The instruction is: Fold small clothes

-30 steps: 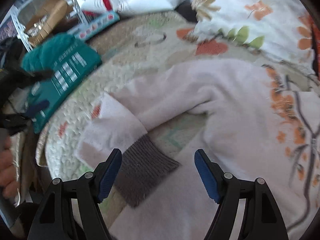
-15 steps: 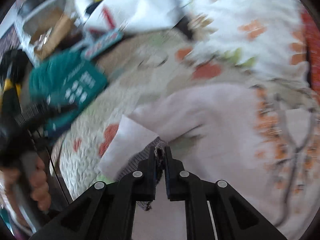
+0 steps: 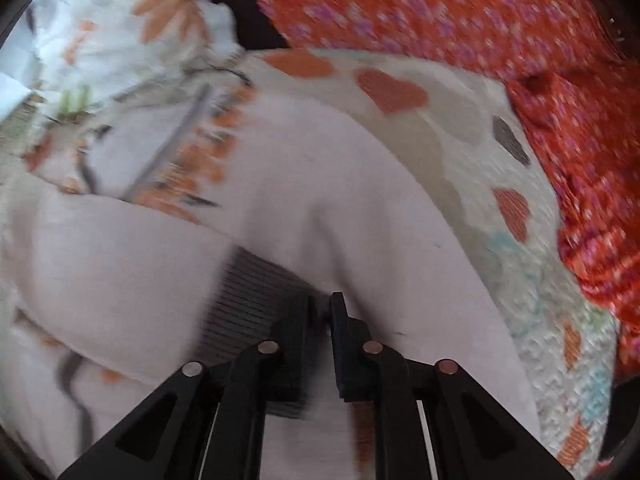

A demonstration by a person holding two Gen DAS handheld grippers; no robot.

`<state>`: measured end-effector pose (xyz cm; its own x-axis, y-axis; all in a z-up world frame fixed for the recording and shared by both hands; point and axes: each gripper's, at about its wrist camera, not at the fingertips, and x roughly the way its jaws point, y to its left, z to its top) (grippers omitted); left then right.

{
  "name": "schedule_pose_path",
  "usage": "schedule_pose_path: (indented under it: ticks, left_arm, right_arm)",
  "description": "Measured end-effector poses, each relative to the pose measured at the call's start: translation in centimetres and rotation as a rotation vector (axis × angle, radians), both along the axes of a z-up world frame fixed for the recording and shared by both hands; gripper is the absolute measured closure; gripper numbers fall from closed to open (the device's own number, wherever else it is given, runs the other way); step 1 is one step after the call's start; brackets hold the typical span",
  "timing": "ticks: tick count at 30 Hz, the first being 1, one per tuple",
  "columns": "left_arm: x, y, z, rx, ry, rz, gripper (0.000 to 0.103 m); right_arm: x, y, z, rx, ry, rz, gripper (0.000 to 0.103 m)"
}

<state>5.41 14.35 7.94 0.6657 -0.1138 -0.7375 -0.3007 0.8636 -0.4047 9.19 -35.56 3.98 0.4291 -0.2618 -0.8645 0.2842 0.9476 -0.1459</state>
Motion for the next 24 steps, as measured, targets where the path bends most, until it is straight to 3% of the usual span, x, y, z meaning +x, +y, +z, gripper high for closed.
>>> schedule_pose_path:
  ticks: [2, 6, 10, 12, 15, 19, 21, 24]
  left_arm:
    - [0.1, -0.8, -0.2, 0.017, 0.006, -0.020, 0.029]
    - [0.4, -1.4, -0.6, 0.023, 0.023, -0.037, 0.029]
    - [0.3, -0.7, -0.2, 0.004, 0.014, -0.024, 0.029]
    - [0.1, 0.0, 0.1, -0.007, 0.007, -0.007, 0.029]
    - [0.0, 1.3, 0.3, -0.042, 0.002, 0.019, 0.028]
    - [-0.1, 3.0, 0.3, -0.086, 0.004, 0.054, 0.028]
    - [-0.1, 3.6, 0.2, -0.095, 0.007, 0.061, 0.028]
    - [0.3, 4.2, 0.3, -0.103, 0.012, 0.064, 0.028]
  right_arm:
    - [-0.2, 0.7, 1.2, 0.003, -0.054, -0.005, 0.076]
    - [0.5, 5.7, 3.5, 0.106, -0.139, 0.139, 0.076]
    - [2.1, 14.2, 3.4, 0.353, -0.105, 0.408, 0.070]
    - [2.8, 18.3, 2.7, 0.404, -0.079, 0.488, 0.070]
    - [4.9, 23.6, 2.4, 0.324, -0.077, 0.557, 0.069]
    - [9.7, 29.8, 1.8, 0.135, -0.048, 0.627, 0.046]
    - [11.8, 31.4, 1.0, 0.088, -0.028, 0.645, 0.043]
    - [15.2, 33.9, -1.7, 0.010, 0.106, 0.663, 0.044]
